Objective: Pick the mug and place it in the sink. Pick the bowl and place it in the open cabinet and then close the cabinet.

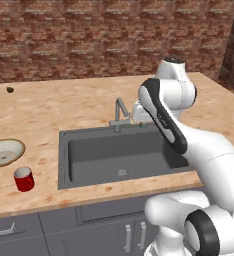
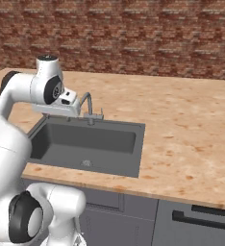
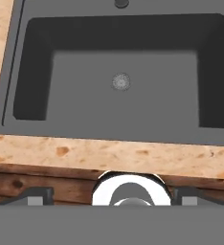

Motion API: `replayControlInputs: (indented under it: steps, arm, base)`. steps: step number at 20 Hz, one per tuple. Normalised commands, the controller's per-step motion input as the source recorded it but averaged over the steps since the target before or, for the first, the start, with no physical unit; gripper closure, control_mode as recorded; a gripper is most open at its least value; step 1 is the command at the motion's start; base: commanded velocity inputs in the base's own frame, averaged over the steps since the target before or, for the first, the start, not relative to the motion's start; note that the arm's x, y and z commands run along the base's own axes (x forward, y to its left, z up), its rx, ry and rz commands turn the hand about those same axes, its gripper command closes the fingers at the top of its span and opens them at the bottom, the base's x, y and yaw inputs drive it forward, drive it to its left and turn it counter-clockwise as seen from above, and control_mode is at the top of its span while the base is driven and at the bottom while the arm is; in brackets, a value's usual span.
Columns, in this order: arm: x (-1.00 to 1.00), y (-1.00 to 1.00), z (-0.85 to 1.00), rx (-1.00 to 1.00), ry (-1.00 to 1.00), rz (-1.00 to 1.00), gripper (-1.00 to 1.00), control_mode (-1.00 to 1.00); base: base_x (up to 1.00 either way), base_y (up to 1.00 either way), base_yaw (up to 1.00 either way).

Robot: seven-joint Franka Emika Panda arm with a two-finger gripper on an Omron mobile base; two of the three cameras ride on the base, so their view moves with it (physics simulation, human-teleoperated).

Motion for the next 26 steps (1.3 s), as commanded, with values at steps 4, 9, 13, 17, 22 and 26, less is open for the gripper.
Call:
replayControlInputs:
  steps: [4,9,13,17,22,26]
  arm:
    - [-0.32,0.71,-0.05,0.0,0.0,0.02,-1.0,-1.0]
    - [-0.24,0.71,-0.16,0.0,0.0,0.05,-1.0,-1.0]
    - [-0.19,0.68,-0.2,0.02,0.0,0.05,-1.0,-1.0]
    - [-0.23,0.72,-0.17,0.01,0.0,0.04,-1.0,-1.0]
    - [-0.14,0.75,-0.13,-0.02,0.0,0.07,-1.0,-1.0]
    - [-0.01,0.77,-0.13,-0.04,0.0,0.16,-1.0,-1.0]
  base:
    - [0.0,0.0,0.0]
    - [0.0,0.0,0.0]
    - [0.0,0.0,0.0]
    - [0.0,0.0,0.0]
    - [0.0,0.0,0.0]
    - [0.0,0.0,0.0]
